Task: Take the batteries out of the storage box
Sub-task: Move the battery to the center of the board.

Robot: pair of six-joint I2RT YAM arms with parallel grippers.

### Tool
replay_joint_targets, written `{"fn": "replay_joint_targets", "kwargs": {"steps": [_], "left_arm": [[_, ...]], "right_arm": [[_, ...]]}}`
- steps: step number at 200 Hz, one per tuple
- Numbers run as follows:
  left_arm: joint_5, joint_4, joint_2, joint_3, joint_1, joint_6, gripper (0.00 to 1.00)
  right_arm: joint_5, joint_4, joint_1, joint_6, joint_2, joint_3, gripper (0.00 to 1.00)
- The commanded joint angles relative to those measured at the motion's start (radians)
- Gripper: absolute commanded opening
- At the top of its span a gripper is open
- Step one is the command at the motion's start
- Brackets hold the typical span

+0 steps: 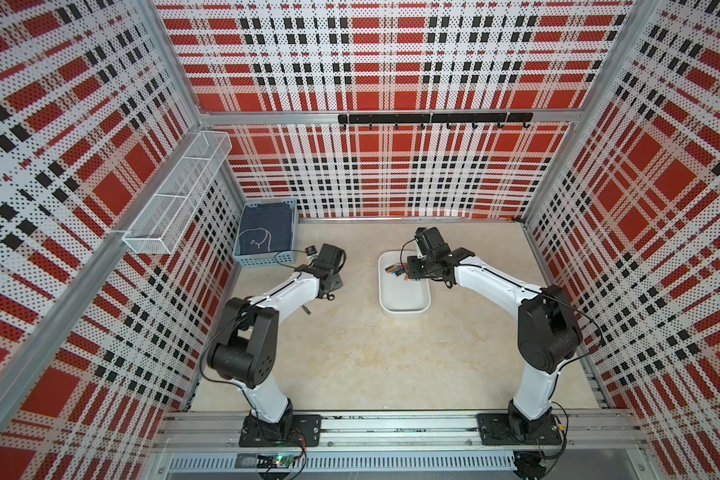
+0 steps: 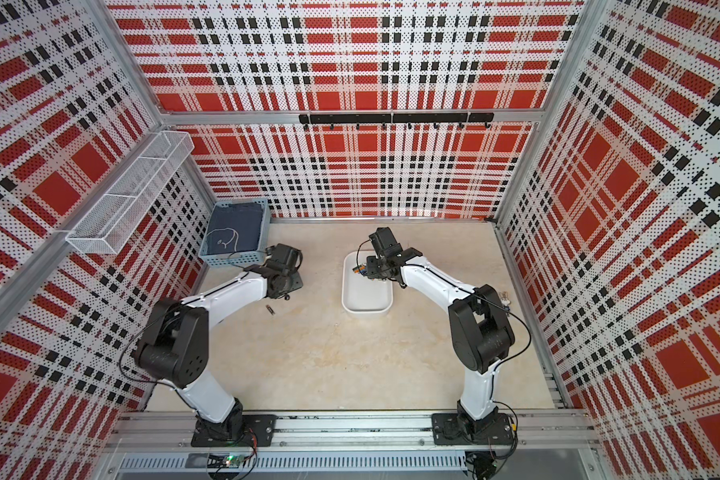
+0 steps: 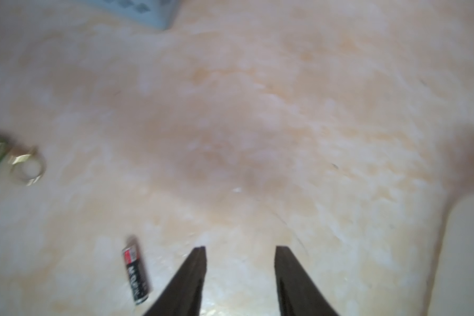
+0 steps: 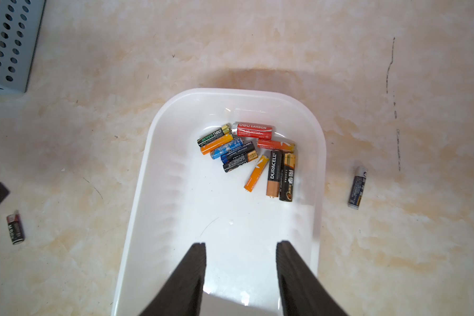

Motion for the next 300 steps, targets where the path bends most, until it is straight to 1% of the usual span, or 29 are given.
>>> {"fn": "replay_joint_targets", "kwargs": {"steps": [1, 17, 40, 48, 68, 76, 94, 100, 107, 120, 129, 139, 141, 149, 171, 175, 198, 225, 274, 300], "left_arm": [[-0.035, -0.041, -0.057, -0.123, 0.087, -0.098, 0.72], [-0.010, -0.027, -0.076, -0.193, 0.132, -0.101, 0.73], [-0.013, -0.015, -0.063, -0.227, 0.136, -0.108, 0.73], [-0.017, -0.008, -0.047, -0.229, 0.137, -0.106, 0.71], [-0.024, 0.011, 0.012, -0.217, 0.140, -0.089, 0.58], [-0.024, 0.011, 0.033, -0.213, 0.141, -0.091, 0.55], [-0.009, 0.028, 0.054, -0.224, 0.137, -0.086, 0.36], [-0.008, 0.030, 0.057, -0.228, 0.134, -0.084, 0.32], [-0.008, 0.030, 0.060, -0.231, 0.132, -0.084, 0.30], [0.000, 0.046, 0.062, -0.235, 0.128, -0.076, 0.23], [0.003, 0.050, 0.064, -0.231, 0.119, -0.070, 0.13], [-0.001, 0.050, 0.070, -0.223, 0.103, -0.059, 0.09], [-0.002, 0.048, 0.071, -0.219, 0.099, -0.057, 0.08], [-0.003, 0.046, 0.079, -0.204, 0.085, -0.045, 0.00], [-0.014, 0.017, 0.107, -0.143, 0.045, -0.021, 0.00], [-0.016, 0.009, 0.112, -0.129, 0.010, -0.021, 0.00], [-0.017, -0.007, 0.125, -0.067, -0.036, -0.019, 0.00], [-0.017, -0.037, 0.170, 0.055, -0.092, -0.017, 0.00], [0.004, -0.057, 0.370, 0.353, -0.174, 0.039, 0.00], [-0.010, -0.086, 0.482, 0.503, -0.187, 0.080, 0.00]], "right_arm": [[0.022, -0.020, 0.004, -0.020, -0.007, 0.006, 0.49], [0.030, -0.020, 0.005, -0.026, -0.010, 0.006, 0.50], [0.040, -0.019, 0.004, -0.040, -0.010, 0.014, 0.50], [0.041, -0.019, 0.004, -0.041, -0.012, 0.017, 0.50], [0.041, -0.004, 0.004, -0.040, -0.025, 0.010, 0.50], [0.045, -0.004, 0.004, -0.040, -0.032, 0.007, 0.50], [0.066, -0.001, 0.005, -0.043, -0.056, -0.006, 0.50], [0.079, 0.004, 0.005, -0.045, -0.065, -0.015, 0.51], [0.092, 0.009, 0.004, -0.051, -0.075, -0.023, 0.51], [0.117, 0.015, 0.005, -0.057, -0.088, -0.034, 0.51], [0.125, 0.018, 0.004, -0.060, -0.095, -0.038, 0.51], [0.125, 0.020, 0.004, -0.063, -0.100, -0.039, 0.52], [0.143, 0.020, 0.005, -0.063, -0.100, -0.039, 0.52], [0.155, 0.022, 0.005, -0.061, -0.102, -0.038, 0.52], [0.161, 0.024, 0.004, -0.053, -0.100, -0.037, 0.52], [0.157, 0.025, 0.004, -0.052, -0.099, -0.036, 0.52], [0.158, 0.028, 0.004, -0.045, -0.100, -0.040, 0.52], [0.166, 0.028, 0.005, -0.041, -0.099, -0.041, 0.52], [0.184, 0.029, 0.006, -0.037, -0.123, -0.051, 0.52], [0.197, 0.017, 0.004, -0.037, -0.140, -0.057, 0.52]]}}
